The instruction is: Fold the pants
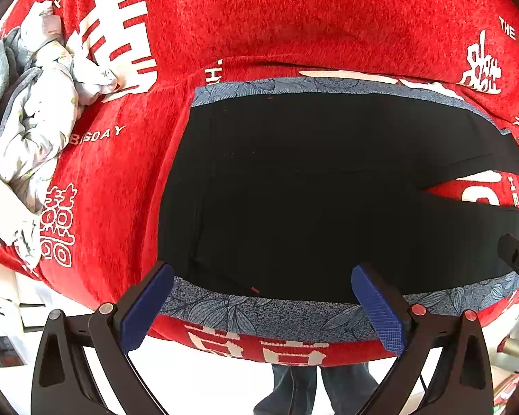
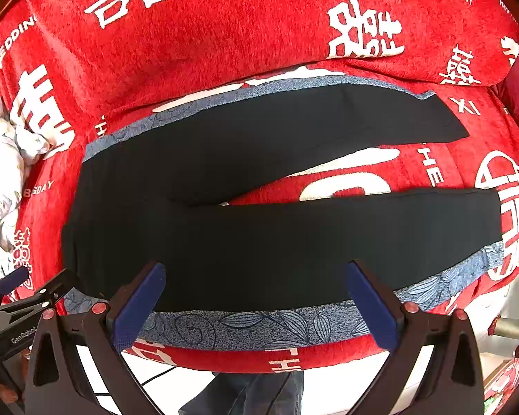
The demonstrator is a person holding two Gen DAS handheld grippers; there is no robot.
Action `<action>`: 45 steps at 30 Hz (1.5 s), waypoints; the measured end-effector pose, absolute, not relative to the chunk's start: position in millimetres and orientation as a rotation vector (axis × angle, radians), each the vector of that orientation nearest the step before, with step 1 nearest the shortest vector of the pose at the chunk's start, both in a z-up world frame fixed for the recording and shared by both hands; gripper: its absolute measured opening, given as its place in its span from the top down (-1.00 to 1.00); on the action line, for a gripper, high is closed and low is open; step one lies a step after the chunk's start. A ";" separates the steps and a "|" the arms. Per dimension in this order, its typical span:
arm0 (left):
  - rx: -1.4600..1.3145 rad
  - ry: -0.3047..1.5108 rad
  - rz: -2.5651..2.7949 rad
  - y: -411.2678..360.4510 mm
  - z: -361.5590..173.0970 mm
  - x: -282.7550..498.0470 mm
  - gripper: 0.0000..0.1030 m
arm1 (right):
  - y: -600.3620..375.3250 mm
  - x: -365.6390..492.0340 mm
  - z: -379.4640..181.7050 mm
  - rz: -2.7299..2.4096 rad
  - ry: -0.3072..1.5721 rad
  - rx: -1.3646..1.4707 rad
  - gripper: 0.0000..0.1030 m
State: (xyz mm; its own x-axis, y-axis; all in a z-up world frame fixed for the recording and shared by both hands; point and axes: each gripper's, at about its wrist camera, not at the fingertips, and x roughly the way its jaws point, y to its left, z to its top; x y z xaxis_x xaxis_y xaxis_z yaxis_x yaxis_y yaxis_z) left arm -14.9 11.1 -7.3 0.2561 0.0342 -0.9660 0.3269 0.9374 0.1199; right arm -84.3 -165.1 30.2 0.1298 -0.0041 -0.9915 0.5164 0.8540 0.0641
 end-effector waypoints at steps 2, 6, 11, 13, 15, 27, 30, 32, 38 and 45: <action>0.326 1.304 -0.205 10.8 -8.0 -15.2 -1.00 | -165.3 -84.4 30.1 -0.397 1.397 0.443 -1.00; 0.329 1.305 -0.205 10.4 -9.0 -16.5 -1.00 | -162.6 -85.8 27.4 -0.395 1.399 0.446 -1.00; 0.330 1.306 -0.206 10.6 -10.4 -17.9 -1.00 | -162.2 -86.6 26.7 -0.394 1.398 0.449 -1.00; 0.332 1.307 -0.205 10.6 -11.5 -19.0 -1.00 | -161.8 -87.2 26.2 -0.394 1.398 0.449 -1.00; 0.332 1.309 -0.205 10.9 -12.6 -19.7 -1.00 | -162.0 -87.1 26.2 -0.394 1.398 0.450 -1.00; 0.337 1.312 -0.203 11.2 -17.4 -22.5 -1.00 | -160.2 -90.9 20.3 -0.382 1.400 0.461 -1.00; 0.338 1.312 -0.205 11.2 -16.8 -22.9 -1.00 | -159.4 -91.8 20.3 -0.384 1.400 0.460 -1.00; 0.339 1.312 -0.205 11.4 -16.5 -22.6 -1.00 | -160.7 -91.0 21.2 -0.386 1.400 0.461 -1.00; 0.334 1.311 -0.204 12.3 -15.9 -22.1 -1.00 | -160.7 -90.8 22.3 -0.387 1.399 0.460 -1.00; 0.218 1.329 -0.280 23.8 -18.0 -18.8 -1.00 | -163.2 -89.8 19.1 -0.346 1.384 0.536 -1.00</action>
